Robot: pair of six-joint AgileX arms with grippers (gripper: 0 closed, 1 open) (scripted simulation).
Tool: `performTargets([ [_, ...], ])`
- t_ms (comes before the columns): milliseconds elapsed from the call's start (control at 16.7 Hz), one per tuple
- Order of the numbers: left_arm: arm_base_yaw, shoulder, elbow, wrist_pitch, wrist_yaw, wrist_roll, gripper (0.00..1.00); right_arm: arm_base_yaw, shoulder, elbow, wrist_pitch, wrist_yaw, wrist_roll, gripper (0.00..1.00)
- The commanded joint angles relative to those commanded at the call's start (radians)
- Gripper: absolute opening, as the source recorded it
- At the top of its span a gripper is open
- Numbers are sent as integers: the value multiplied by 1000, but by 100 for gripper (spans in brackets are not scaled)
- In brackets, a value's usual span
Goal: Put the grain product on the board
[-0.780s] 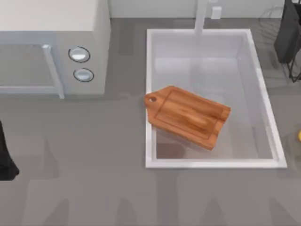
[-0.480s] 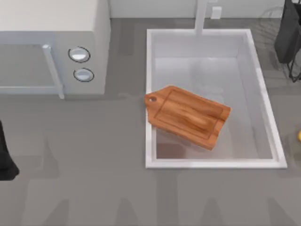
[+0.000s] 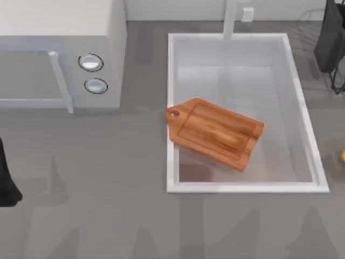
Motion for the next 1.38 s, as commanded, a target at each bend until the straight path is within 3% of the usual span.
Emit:
performTargets([
  [360,0,0,0,0,0,0,100,-18,628,406,-339,0,-122,100],
  [720,0,0,0,0,0,0,100,-29,1054,729,-582,-1,-216,100],
  [960,0,0,0,0,0,0,100,-32,1183,837,-652,-2,-247,100],
  [1380,0,0,0,0,0,0,100,-29,1195,828,-637,-2,-246,100],
])
